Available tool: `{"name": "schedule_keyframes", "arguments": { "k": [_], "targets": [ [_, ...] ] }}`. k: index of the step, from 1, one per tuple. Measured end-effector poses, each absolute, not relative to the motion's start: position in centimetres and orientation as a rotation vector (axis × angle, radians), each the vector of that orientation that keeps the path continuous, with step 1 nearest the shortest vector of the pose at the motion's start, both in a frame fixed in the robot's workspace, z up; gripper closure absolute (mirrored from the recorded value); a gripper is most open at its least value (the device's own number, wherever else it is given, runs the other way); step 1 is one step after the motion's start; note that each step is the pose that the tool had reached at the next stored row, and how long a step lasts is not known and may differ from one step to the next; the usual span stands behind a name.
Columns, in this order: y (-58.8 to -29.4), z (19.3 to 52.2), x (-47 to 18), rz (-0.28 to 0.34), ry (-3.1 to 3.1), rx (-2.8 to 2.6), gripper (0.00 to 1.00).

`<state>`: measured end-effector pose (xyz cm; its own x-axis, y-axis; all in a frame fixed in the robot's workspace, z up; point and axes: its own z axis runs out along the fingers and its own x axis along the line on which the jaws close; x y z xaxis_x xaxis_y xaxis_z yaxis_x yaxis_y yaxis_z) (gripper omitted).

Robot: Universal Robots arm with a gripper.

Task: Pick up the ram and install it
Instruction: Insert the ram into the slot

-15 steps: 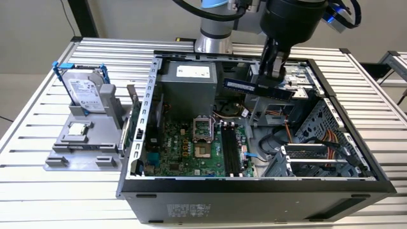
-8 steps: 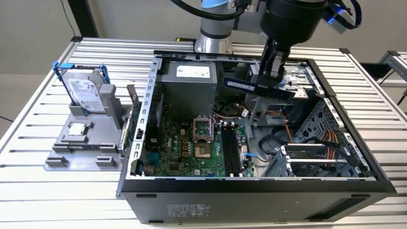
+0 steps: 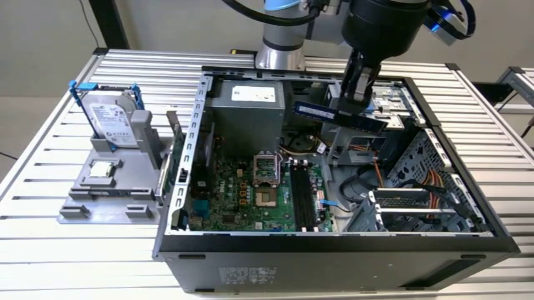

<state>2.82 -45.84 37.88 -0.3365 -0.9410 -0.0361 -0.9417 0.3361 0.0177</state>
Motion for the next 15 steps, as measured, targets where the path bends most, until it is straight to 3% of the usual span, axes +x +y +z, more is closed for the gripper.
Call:
{"name": "schedule_keyframes", "arguments": {
  "k": [15],
  "targets": [
    [-45.90, 37.87, 2.86, 0.054, 2.609, -1.712, 1.00]
  ]
}}
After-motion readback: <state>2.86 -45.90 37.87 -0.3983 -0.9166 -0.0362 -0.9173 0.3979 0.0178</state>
